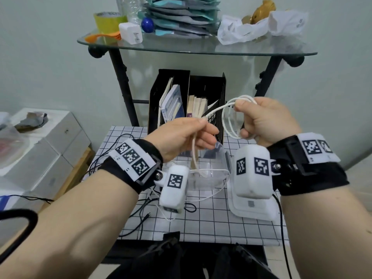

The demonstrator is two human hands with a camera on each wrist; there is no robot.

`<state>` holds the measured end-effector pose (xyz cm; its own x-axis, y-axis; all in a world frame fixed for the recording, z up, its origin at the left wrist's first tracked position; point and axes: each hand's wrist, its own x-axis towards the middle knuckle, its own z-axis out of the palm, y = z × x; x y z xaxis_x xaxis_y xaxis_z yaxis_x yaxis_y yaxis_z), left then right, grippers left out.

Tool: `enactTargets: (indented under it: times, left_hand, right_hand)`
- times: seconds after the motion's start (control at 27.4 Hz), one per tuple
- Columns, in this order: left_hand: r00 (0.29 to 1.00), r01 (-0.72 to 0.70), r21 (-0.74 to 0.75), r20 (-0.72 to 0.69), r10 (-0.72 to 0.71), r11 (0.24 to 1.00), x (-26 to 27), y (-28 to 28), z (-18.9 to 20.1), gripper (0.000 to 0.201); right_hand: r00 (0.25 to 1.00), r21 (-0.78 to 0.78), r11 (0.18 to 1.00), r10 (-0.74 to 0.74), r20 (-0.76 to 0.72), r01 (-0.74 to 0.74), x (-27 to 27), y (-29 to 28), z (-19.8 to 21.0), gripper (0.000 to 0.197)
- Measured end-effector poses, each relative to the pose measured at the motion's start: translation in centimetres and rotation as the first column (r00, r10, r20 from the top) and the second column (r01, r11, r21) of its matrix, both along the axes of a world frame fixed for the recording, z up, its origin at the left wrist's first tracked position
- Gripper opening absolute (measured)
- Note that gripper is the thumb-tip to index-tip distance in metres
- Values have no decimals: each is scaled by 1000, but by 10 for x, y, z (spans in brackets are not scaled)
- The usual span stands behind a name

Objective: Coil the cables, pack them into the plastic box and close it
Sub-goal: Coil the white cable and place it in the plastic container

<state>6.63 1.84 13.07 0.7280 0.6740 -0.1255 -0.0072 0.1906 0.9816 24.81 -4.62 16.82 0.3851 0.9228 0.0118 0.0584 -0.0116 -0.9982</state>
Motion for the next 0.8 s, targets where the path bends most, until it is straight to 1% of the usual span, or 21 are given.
enactTargets:
  times: [0.07,0.15,0.22,0.29,0.36,0.4,0.47,0.55,0.62,0.66,0.73,0.8]
  left_hand:
    - [999,-42,17,35,42,999,1,1,0,27]
    - [989,-141,61,50,138,988,3,5,-2,26]
    - [978,-206,86,47,202,975,7,8,-5,26]
    - [973,-231,80,45,229,970,11,10,-7,27]
    - [976,-216,56,38,214,975,14,9,-11,26]
    - [980,-197,46,36,196,979,16,8,-12,26]
    - [987,-155,-4,47,156,988,19,2,-13,31]
    - [988,-113,-99,92,122,989,22,-2,-13,48]
    - [983,-105,-129,134,123,986,25,-5,-13,61]
    - [980,-134,-113,131,148,985,25,-5,-13,61]
    - [970,-228,-31,84,230,973,26,-5,-12,55]
    - [953,-299,35,71,296,954,27,-4,-13,47]
  right_hand:
    - [999,-19,1000,11,-44,-12,-2,-1,-3,19]
    - [986,-57,996,53,-161,-63,-3,-4,-5,20]
    - [951,-98,985,107,-289,-140,-6,-7,-7,25]
    - [916,-101,972,162,-367,-213,-10,-10,-9,24]
    - [882,-67,961,217,-418,-268,-13,-10,-11,21]
    - [866,-47,959,229,-444,-278,-15,-9,-12,24]
    - [840,-9,968,213,-498,-250,-16,-5,-13,33]
    - [822,32,978,189,-538,-204,-19,-3,-13,35]
    - [820,66,982,183,-542,-176,-21,0,-14,35]
    - [821,86,982,189,-539,-170,-23,1,-16,35]
    - [809,129,975,220,-545,-179,-26,3,-19,36]
    - [768,156,967,254,-588,-200,-30,3,-21,36]
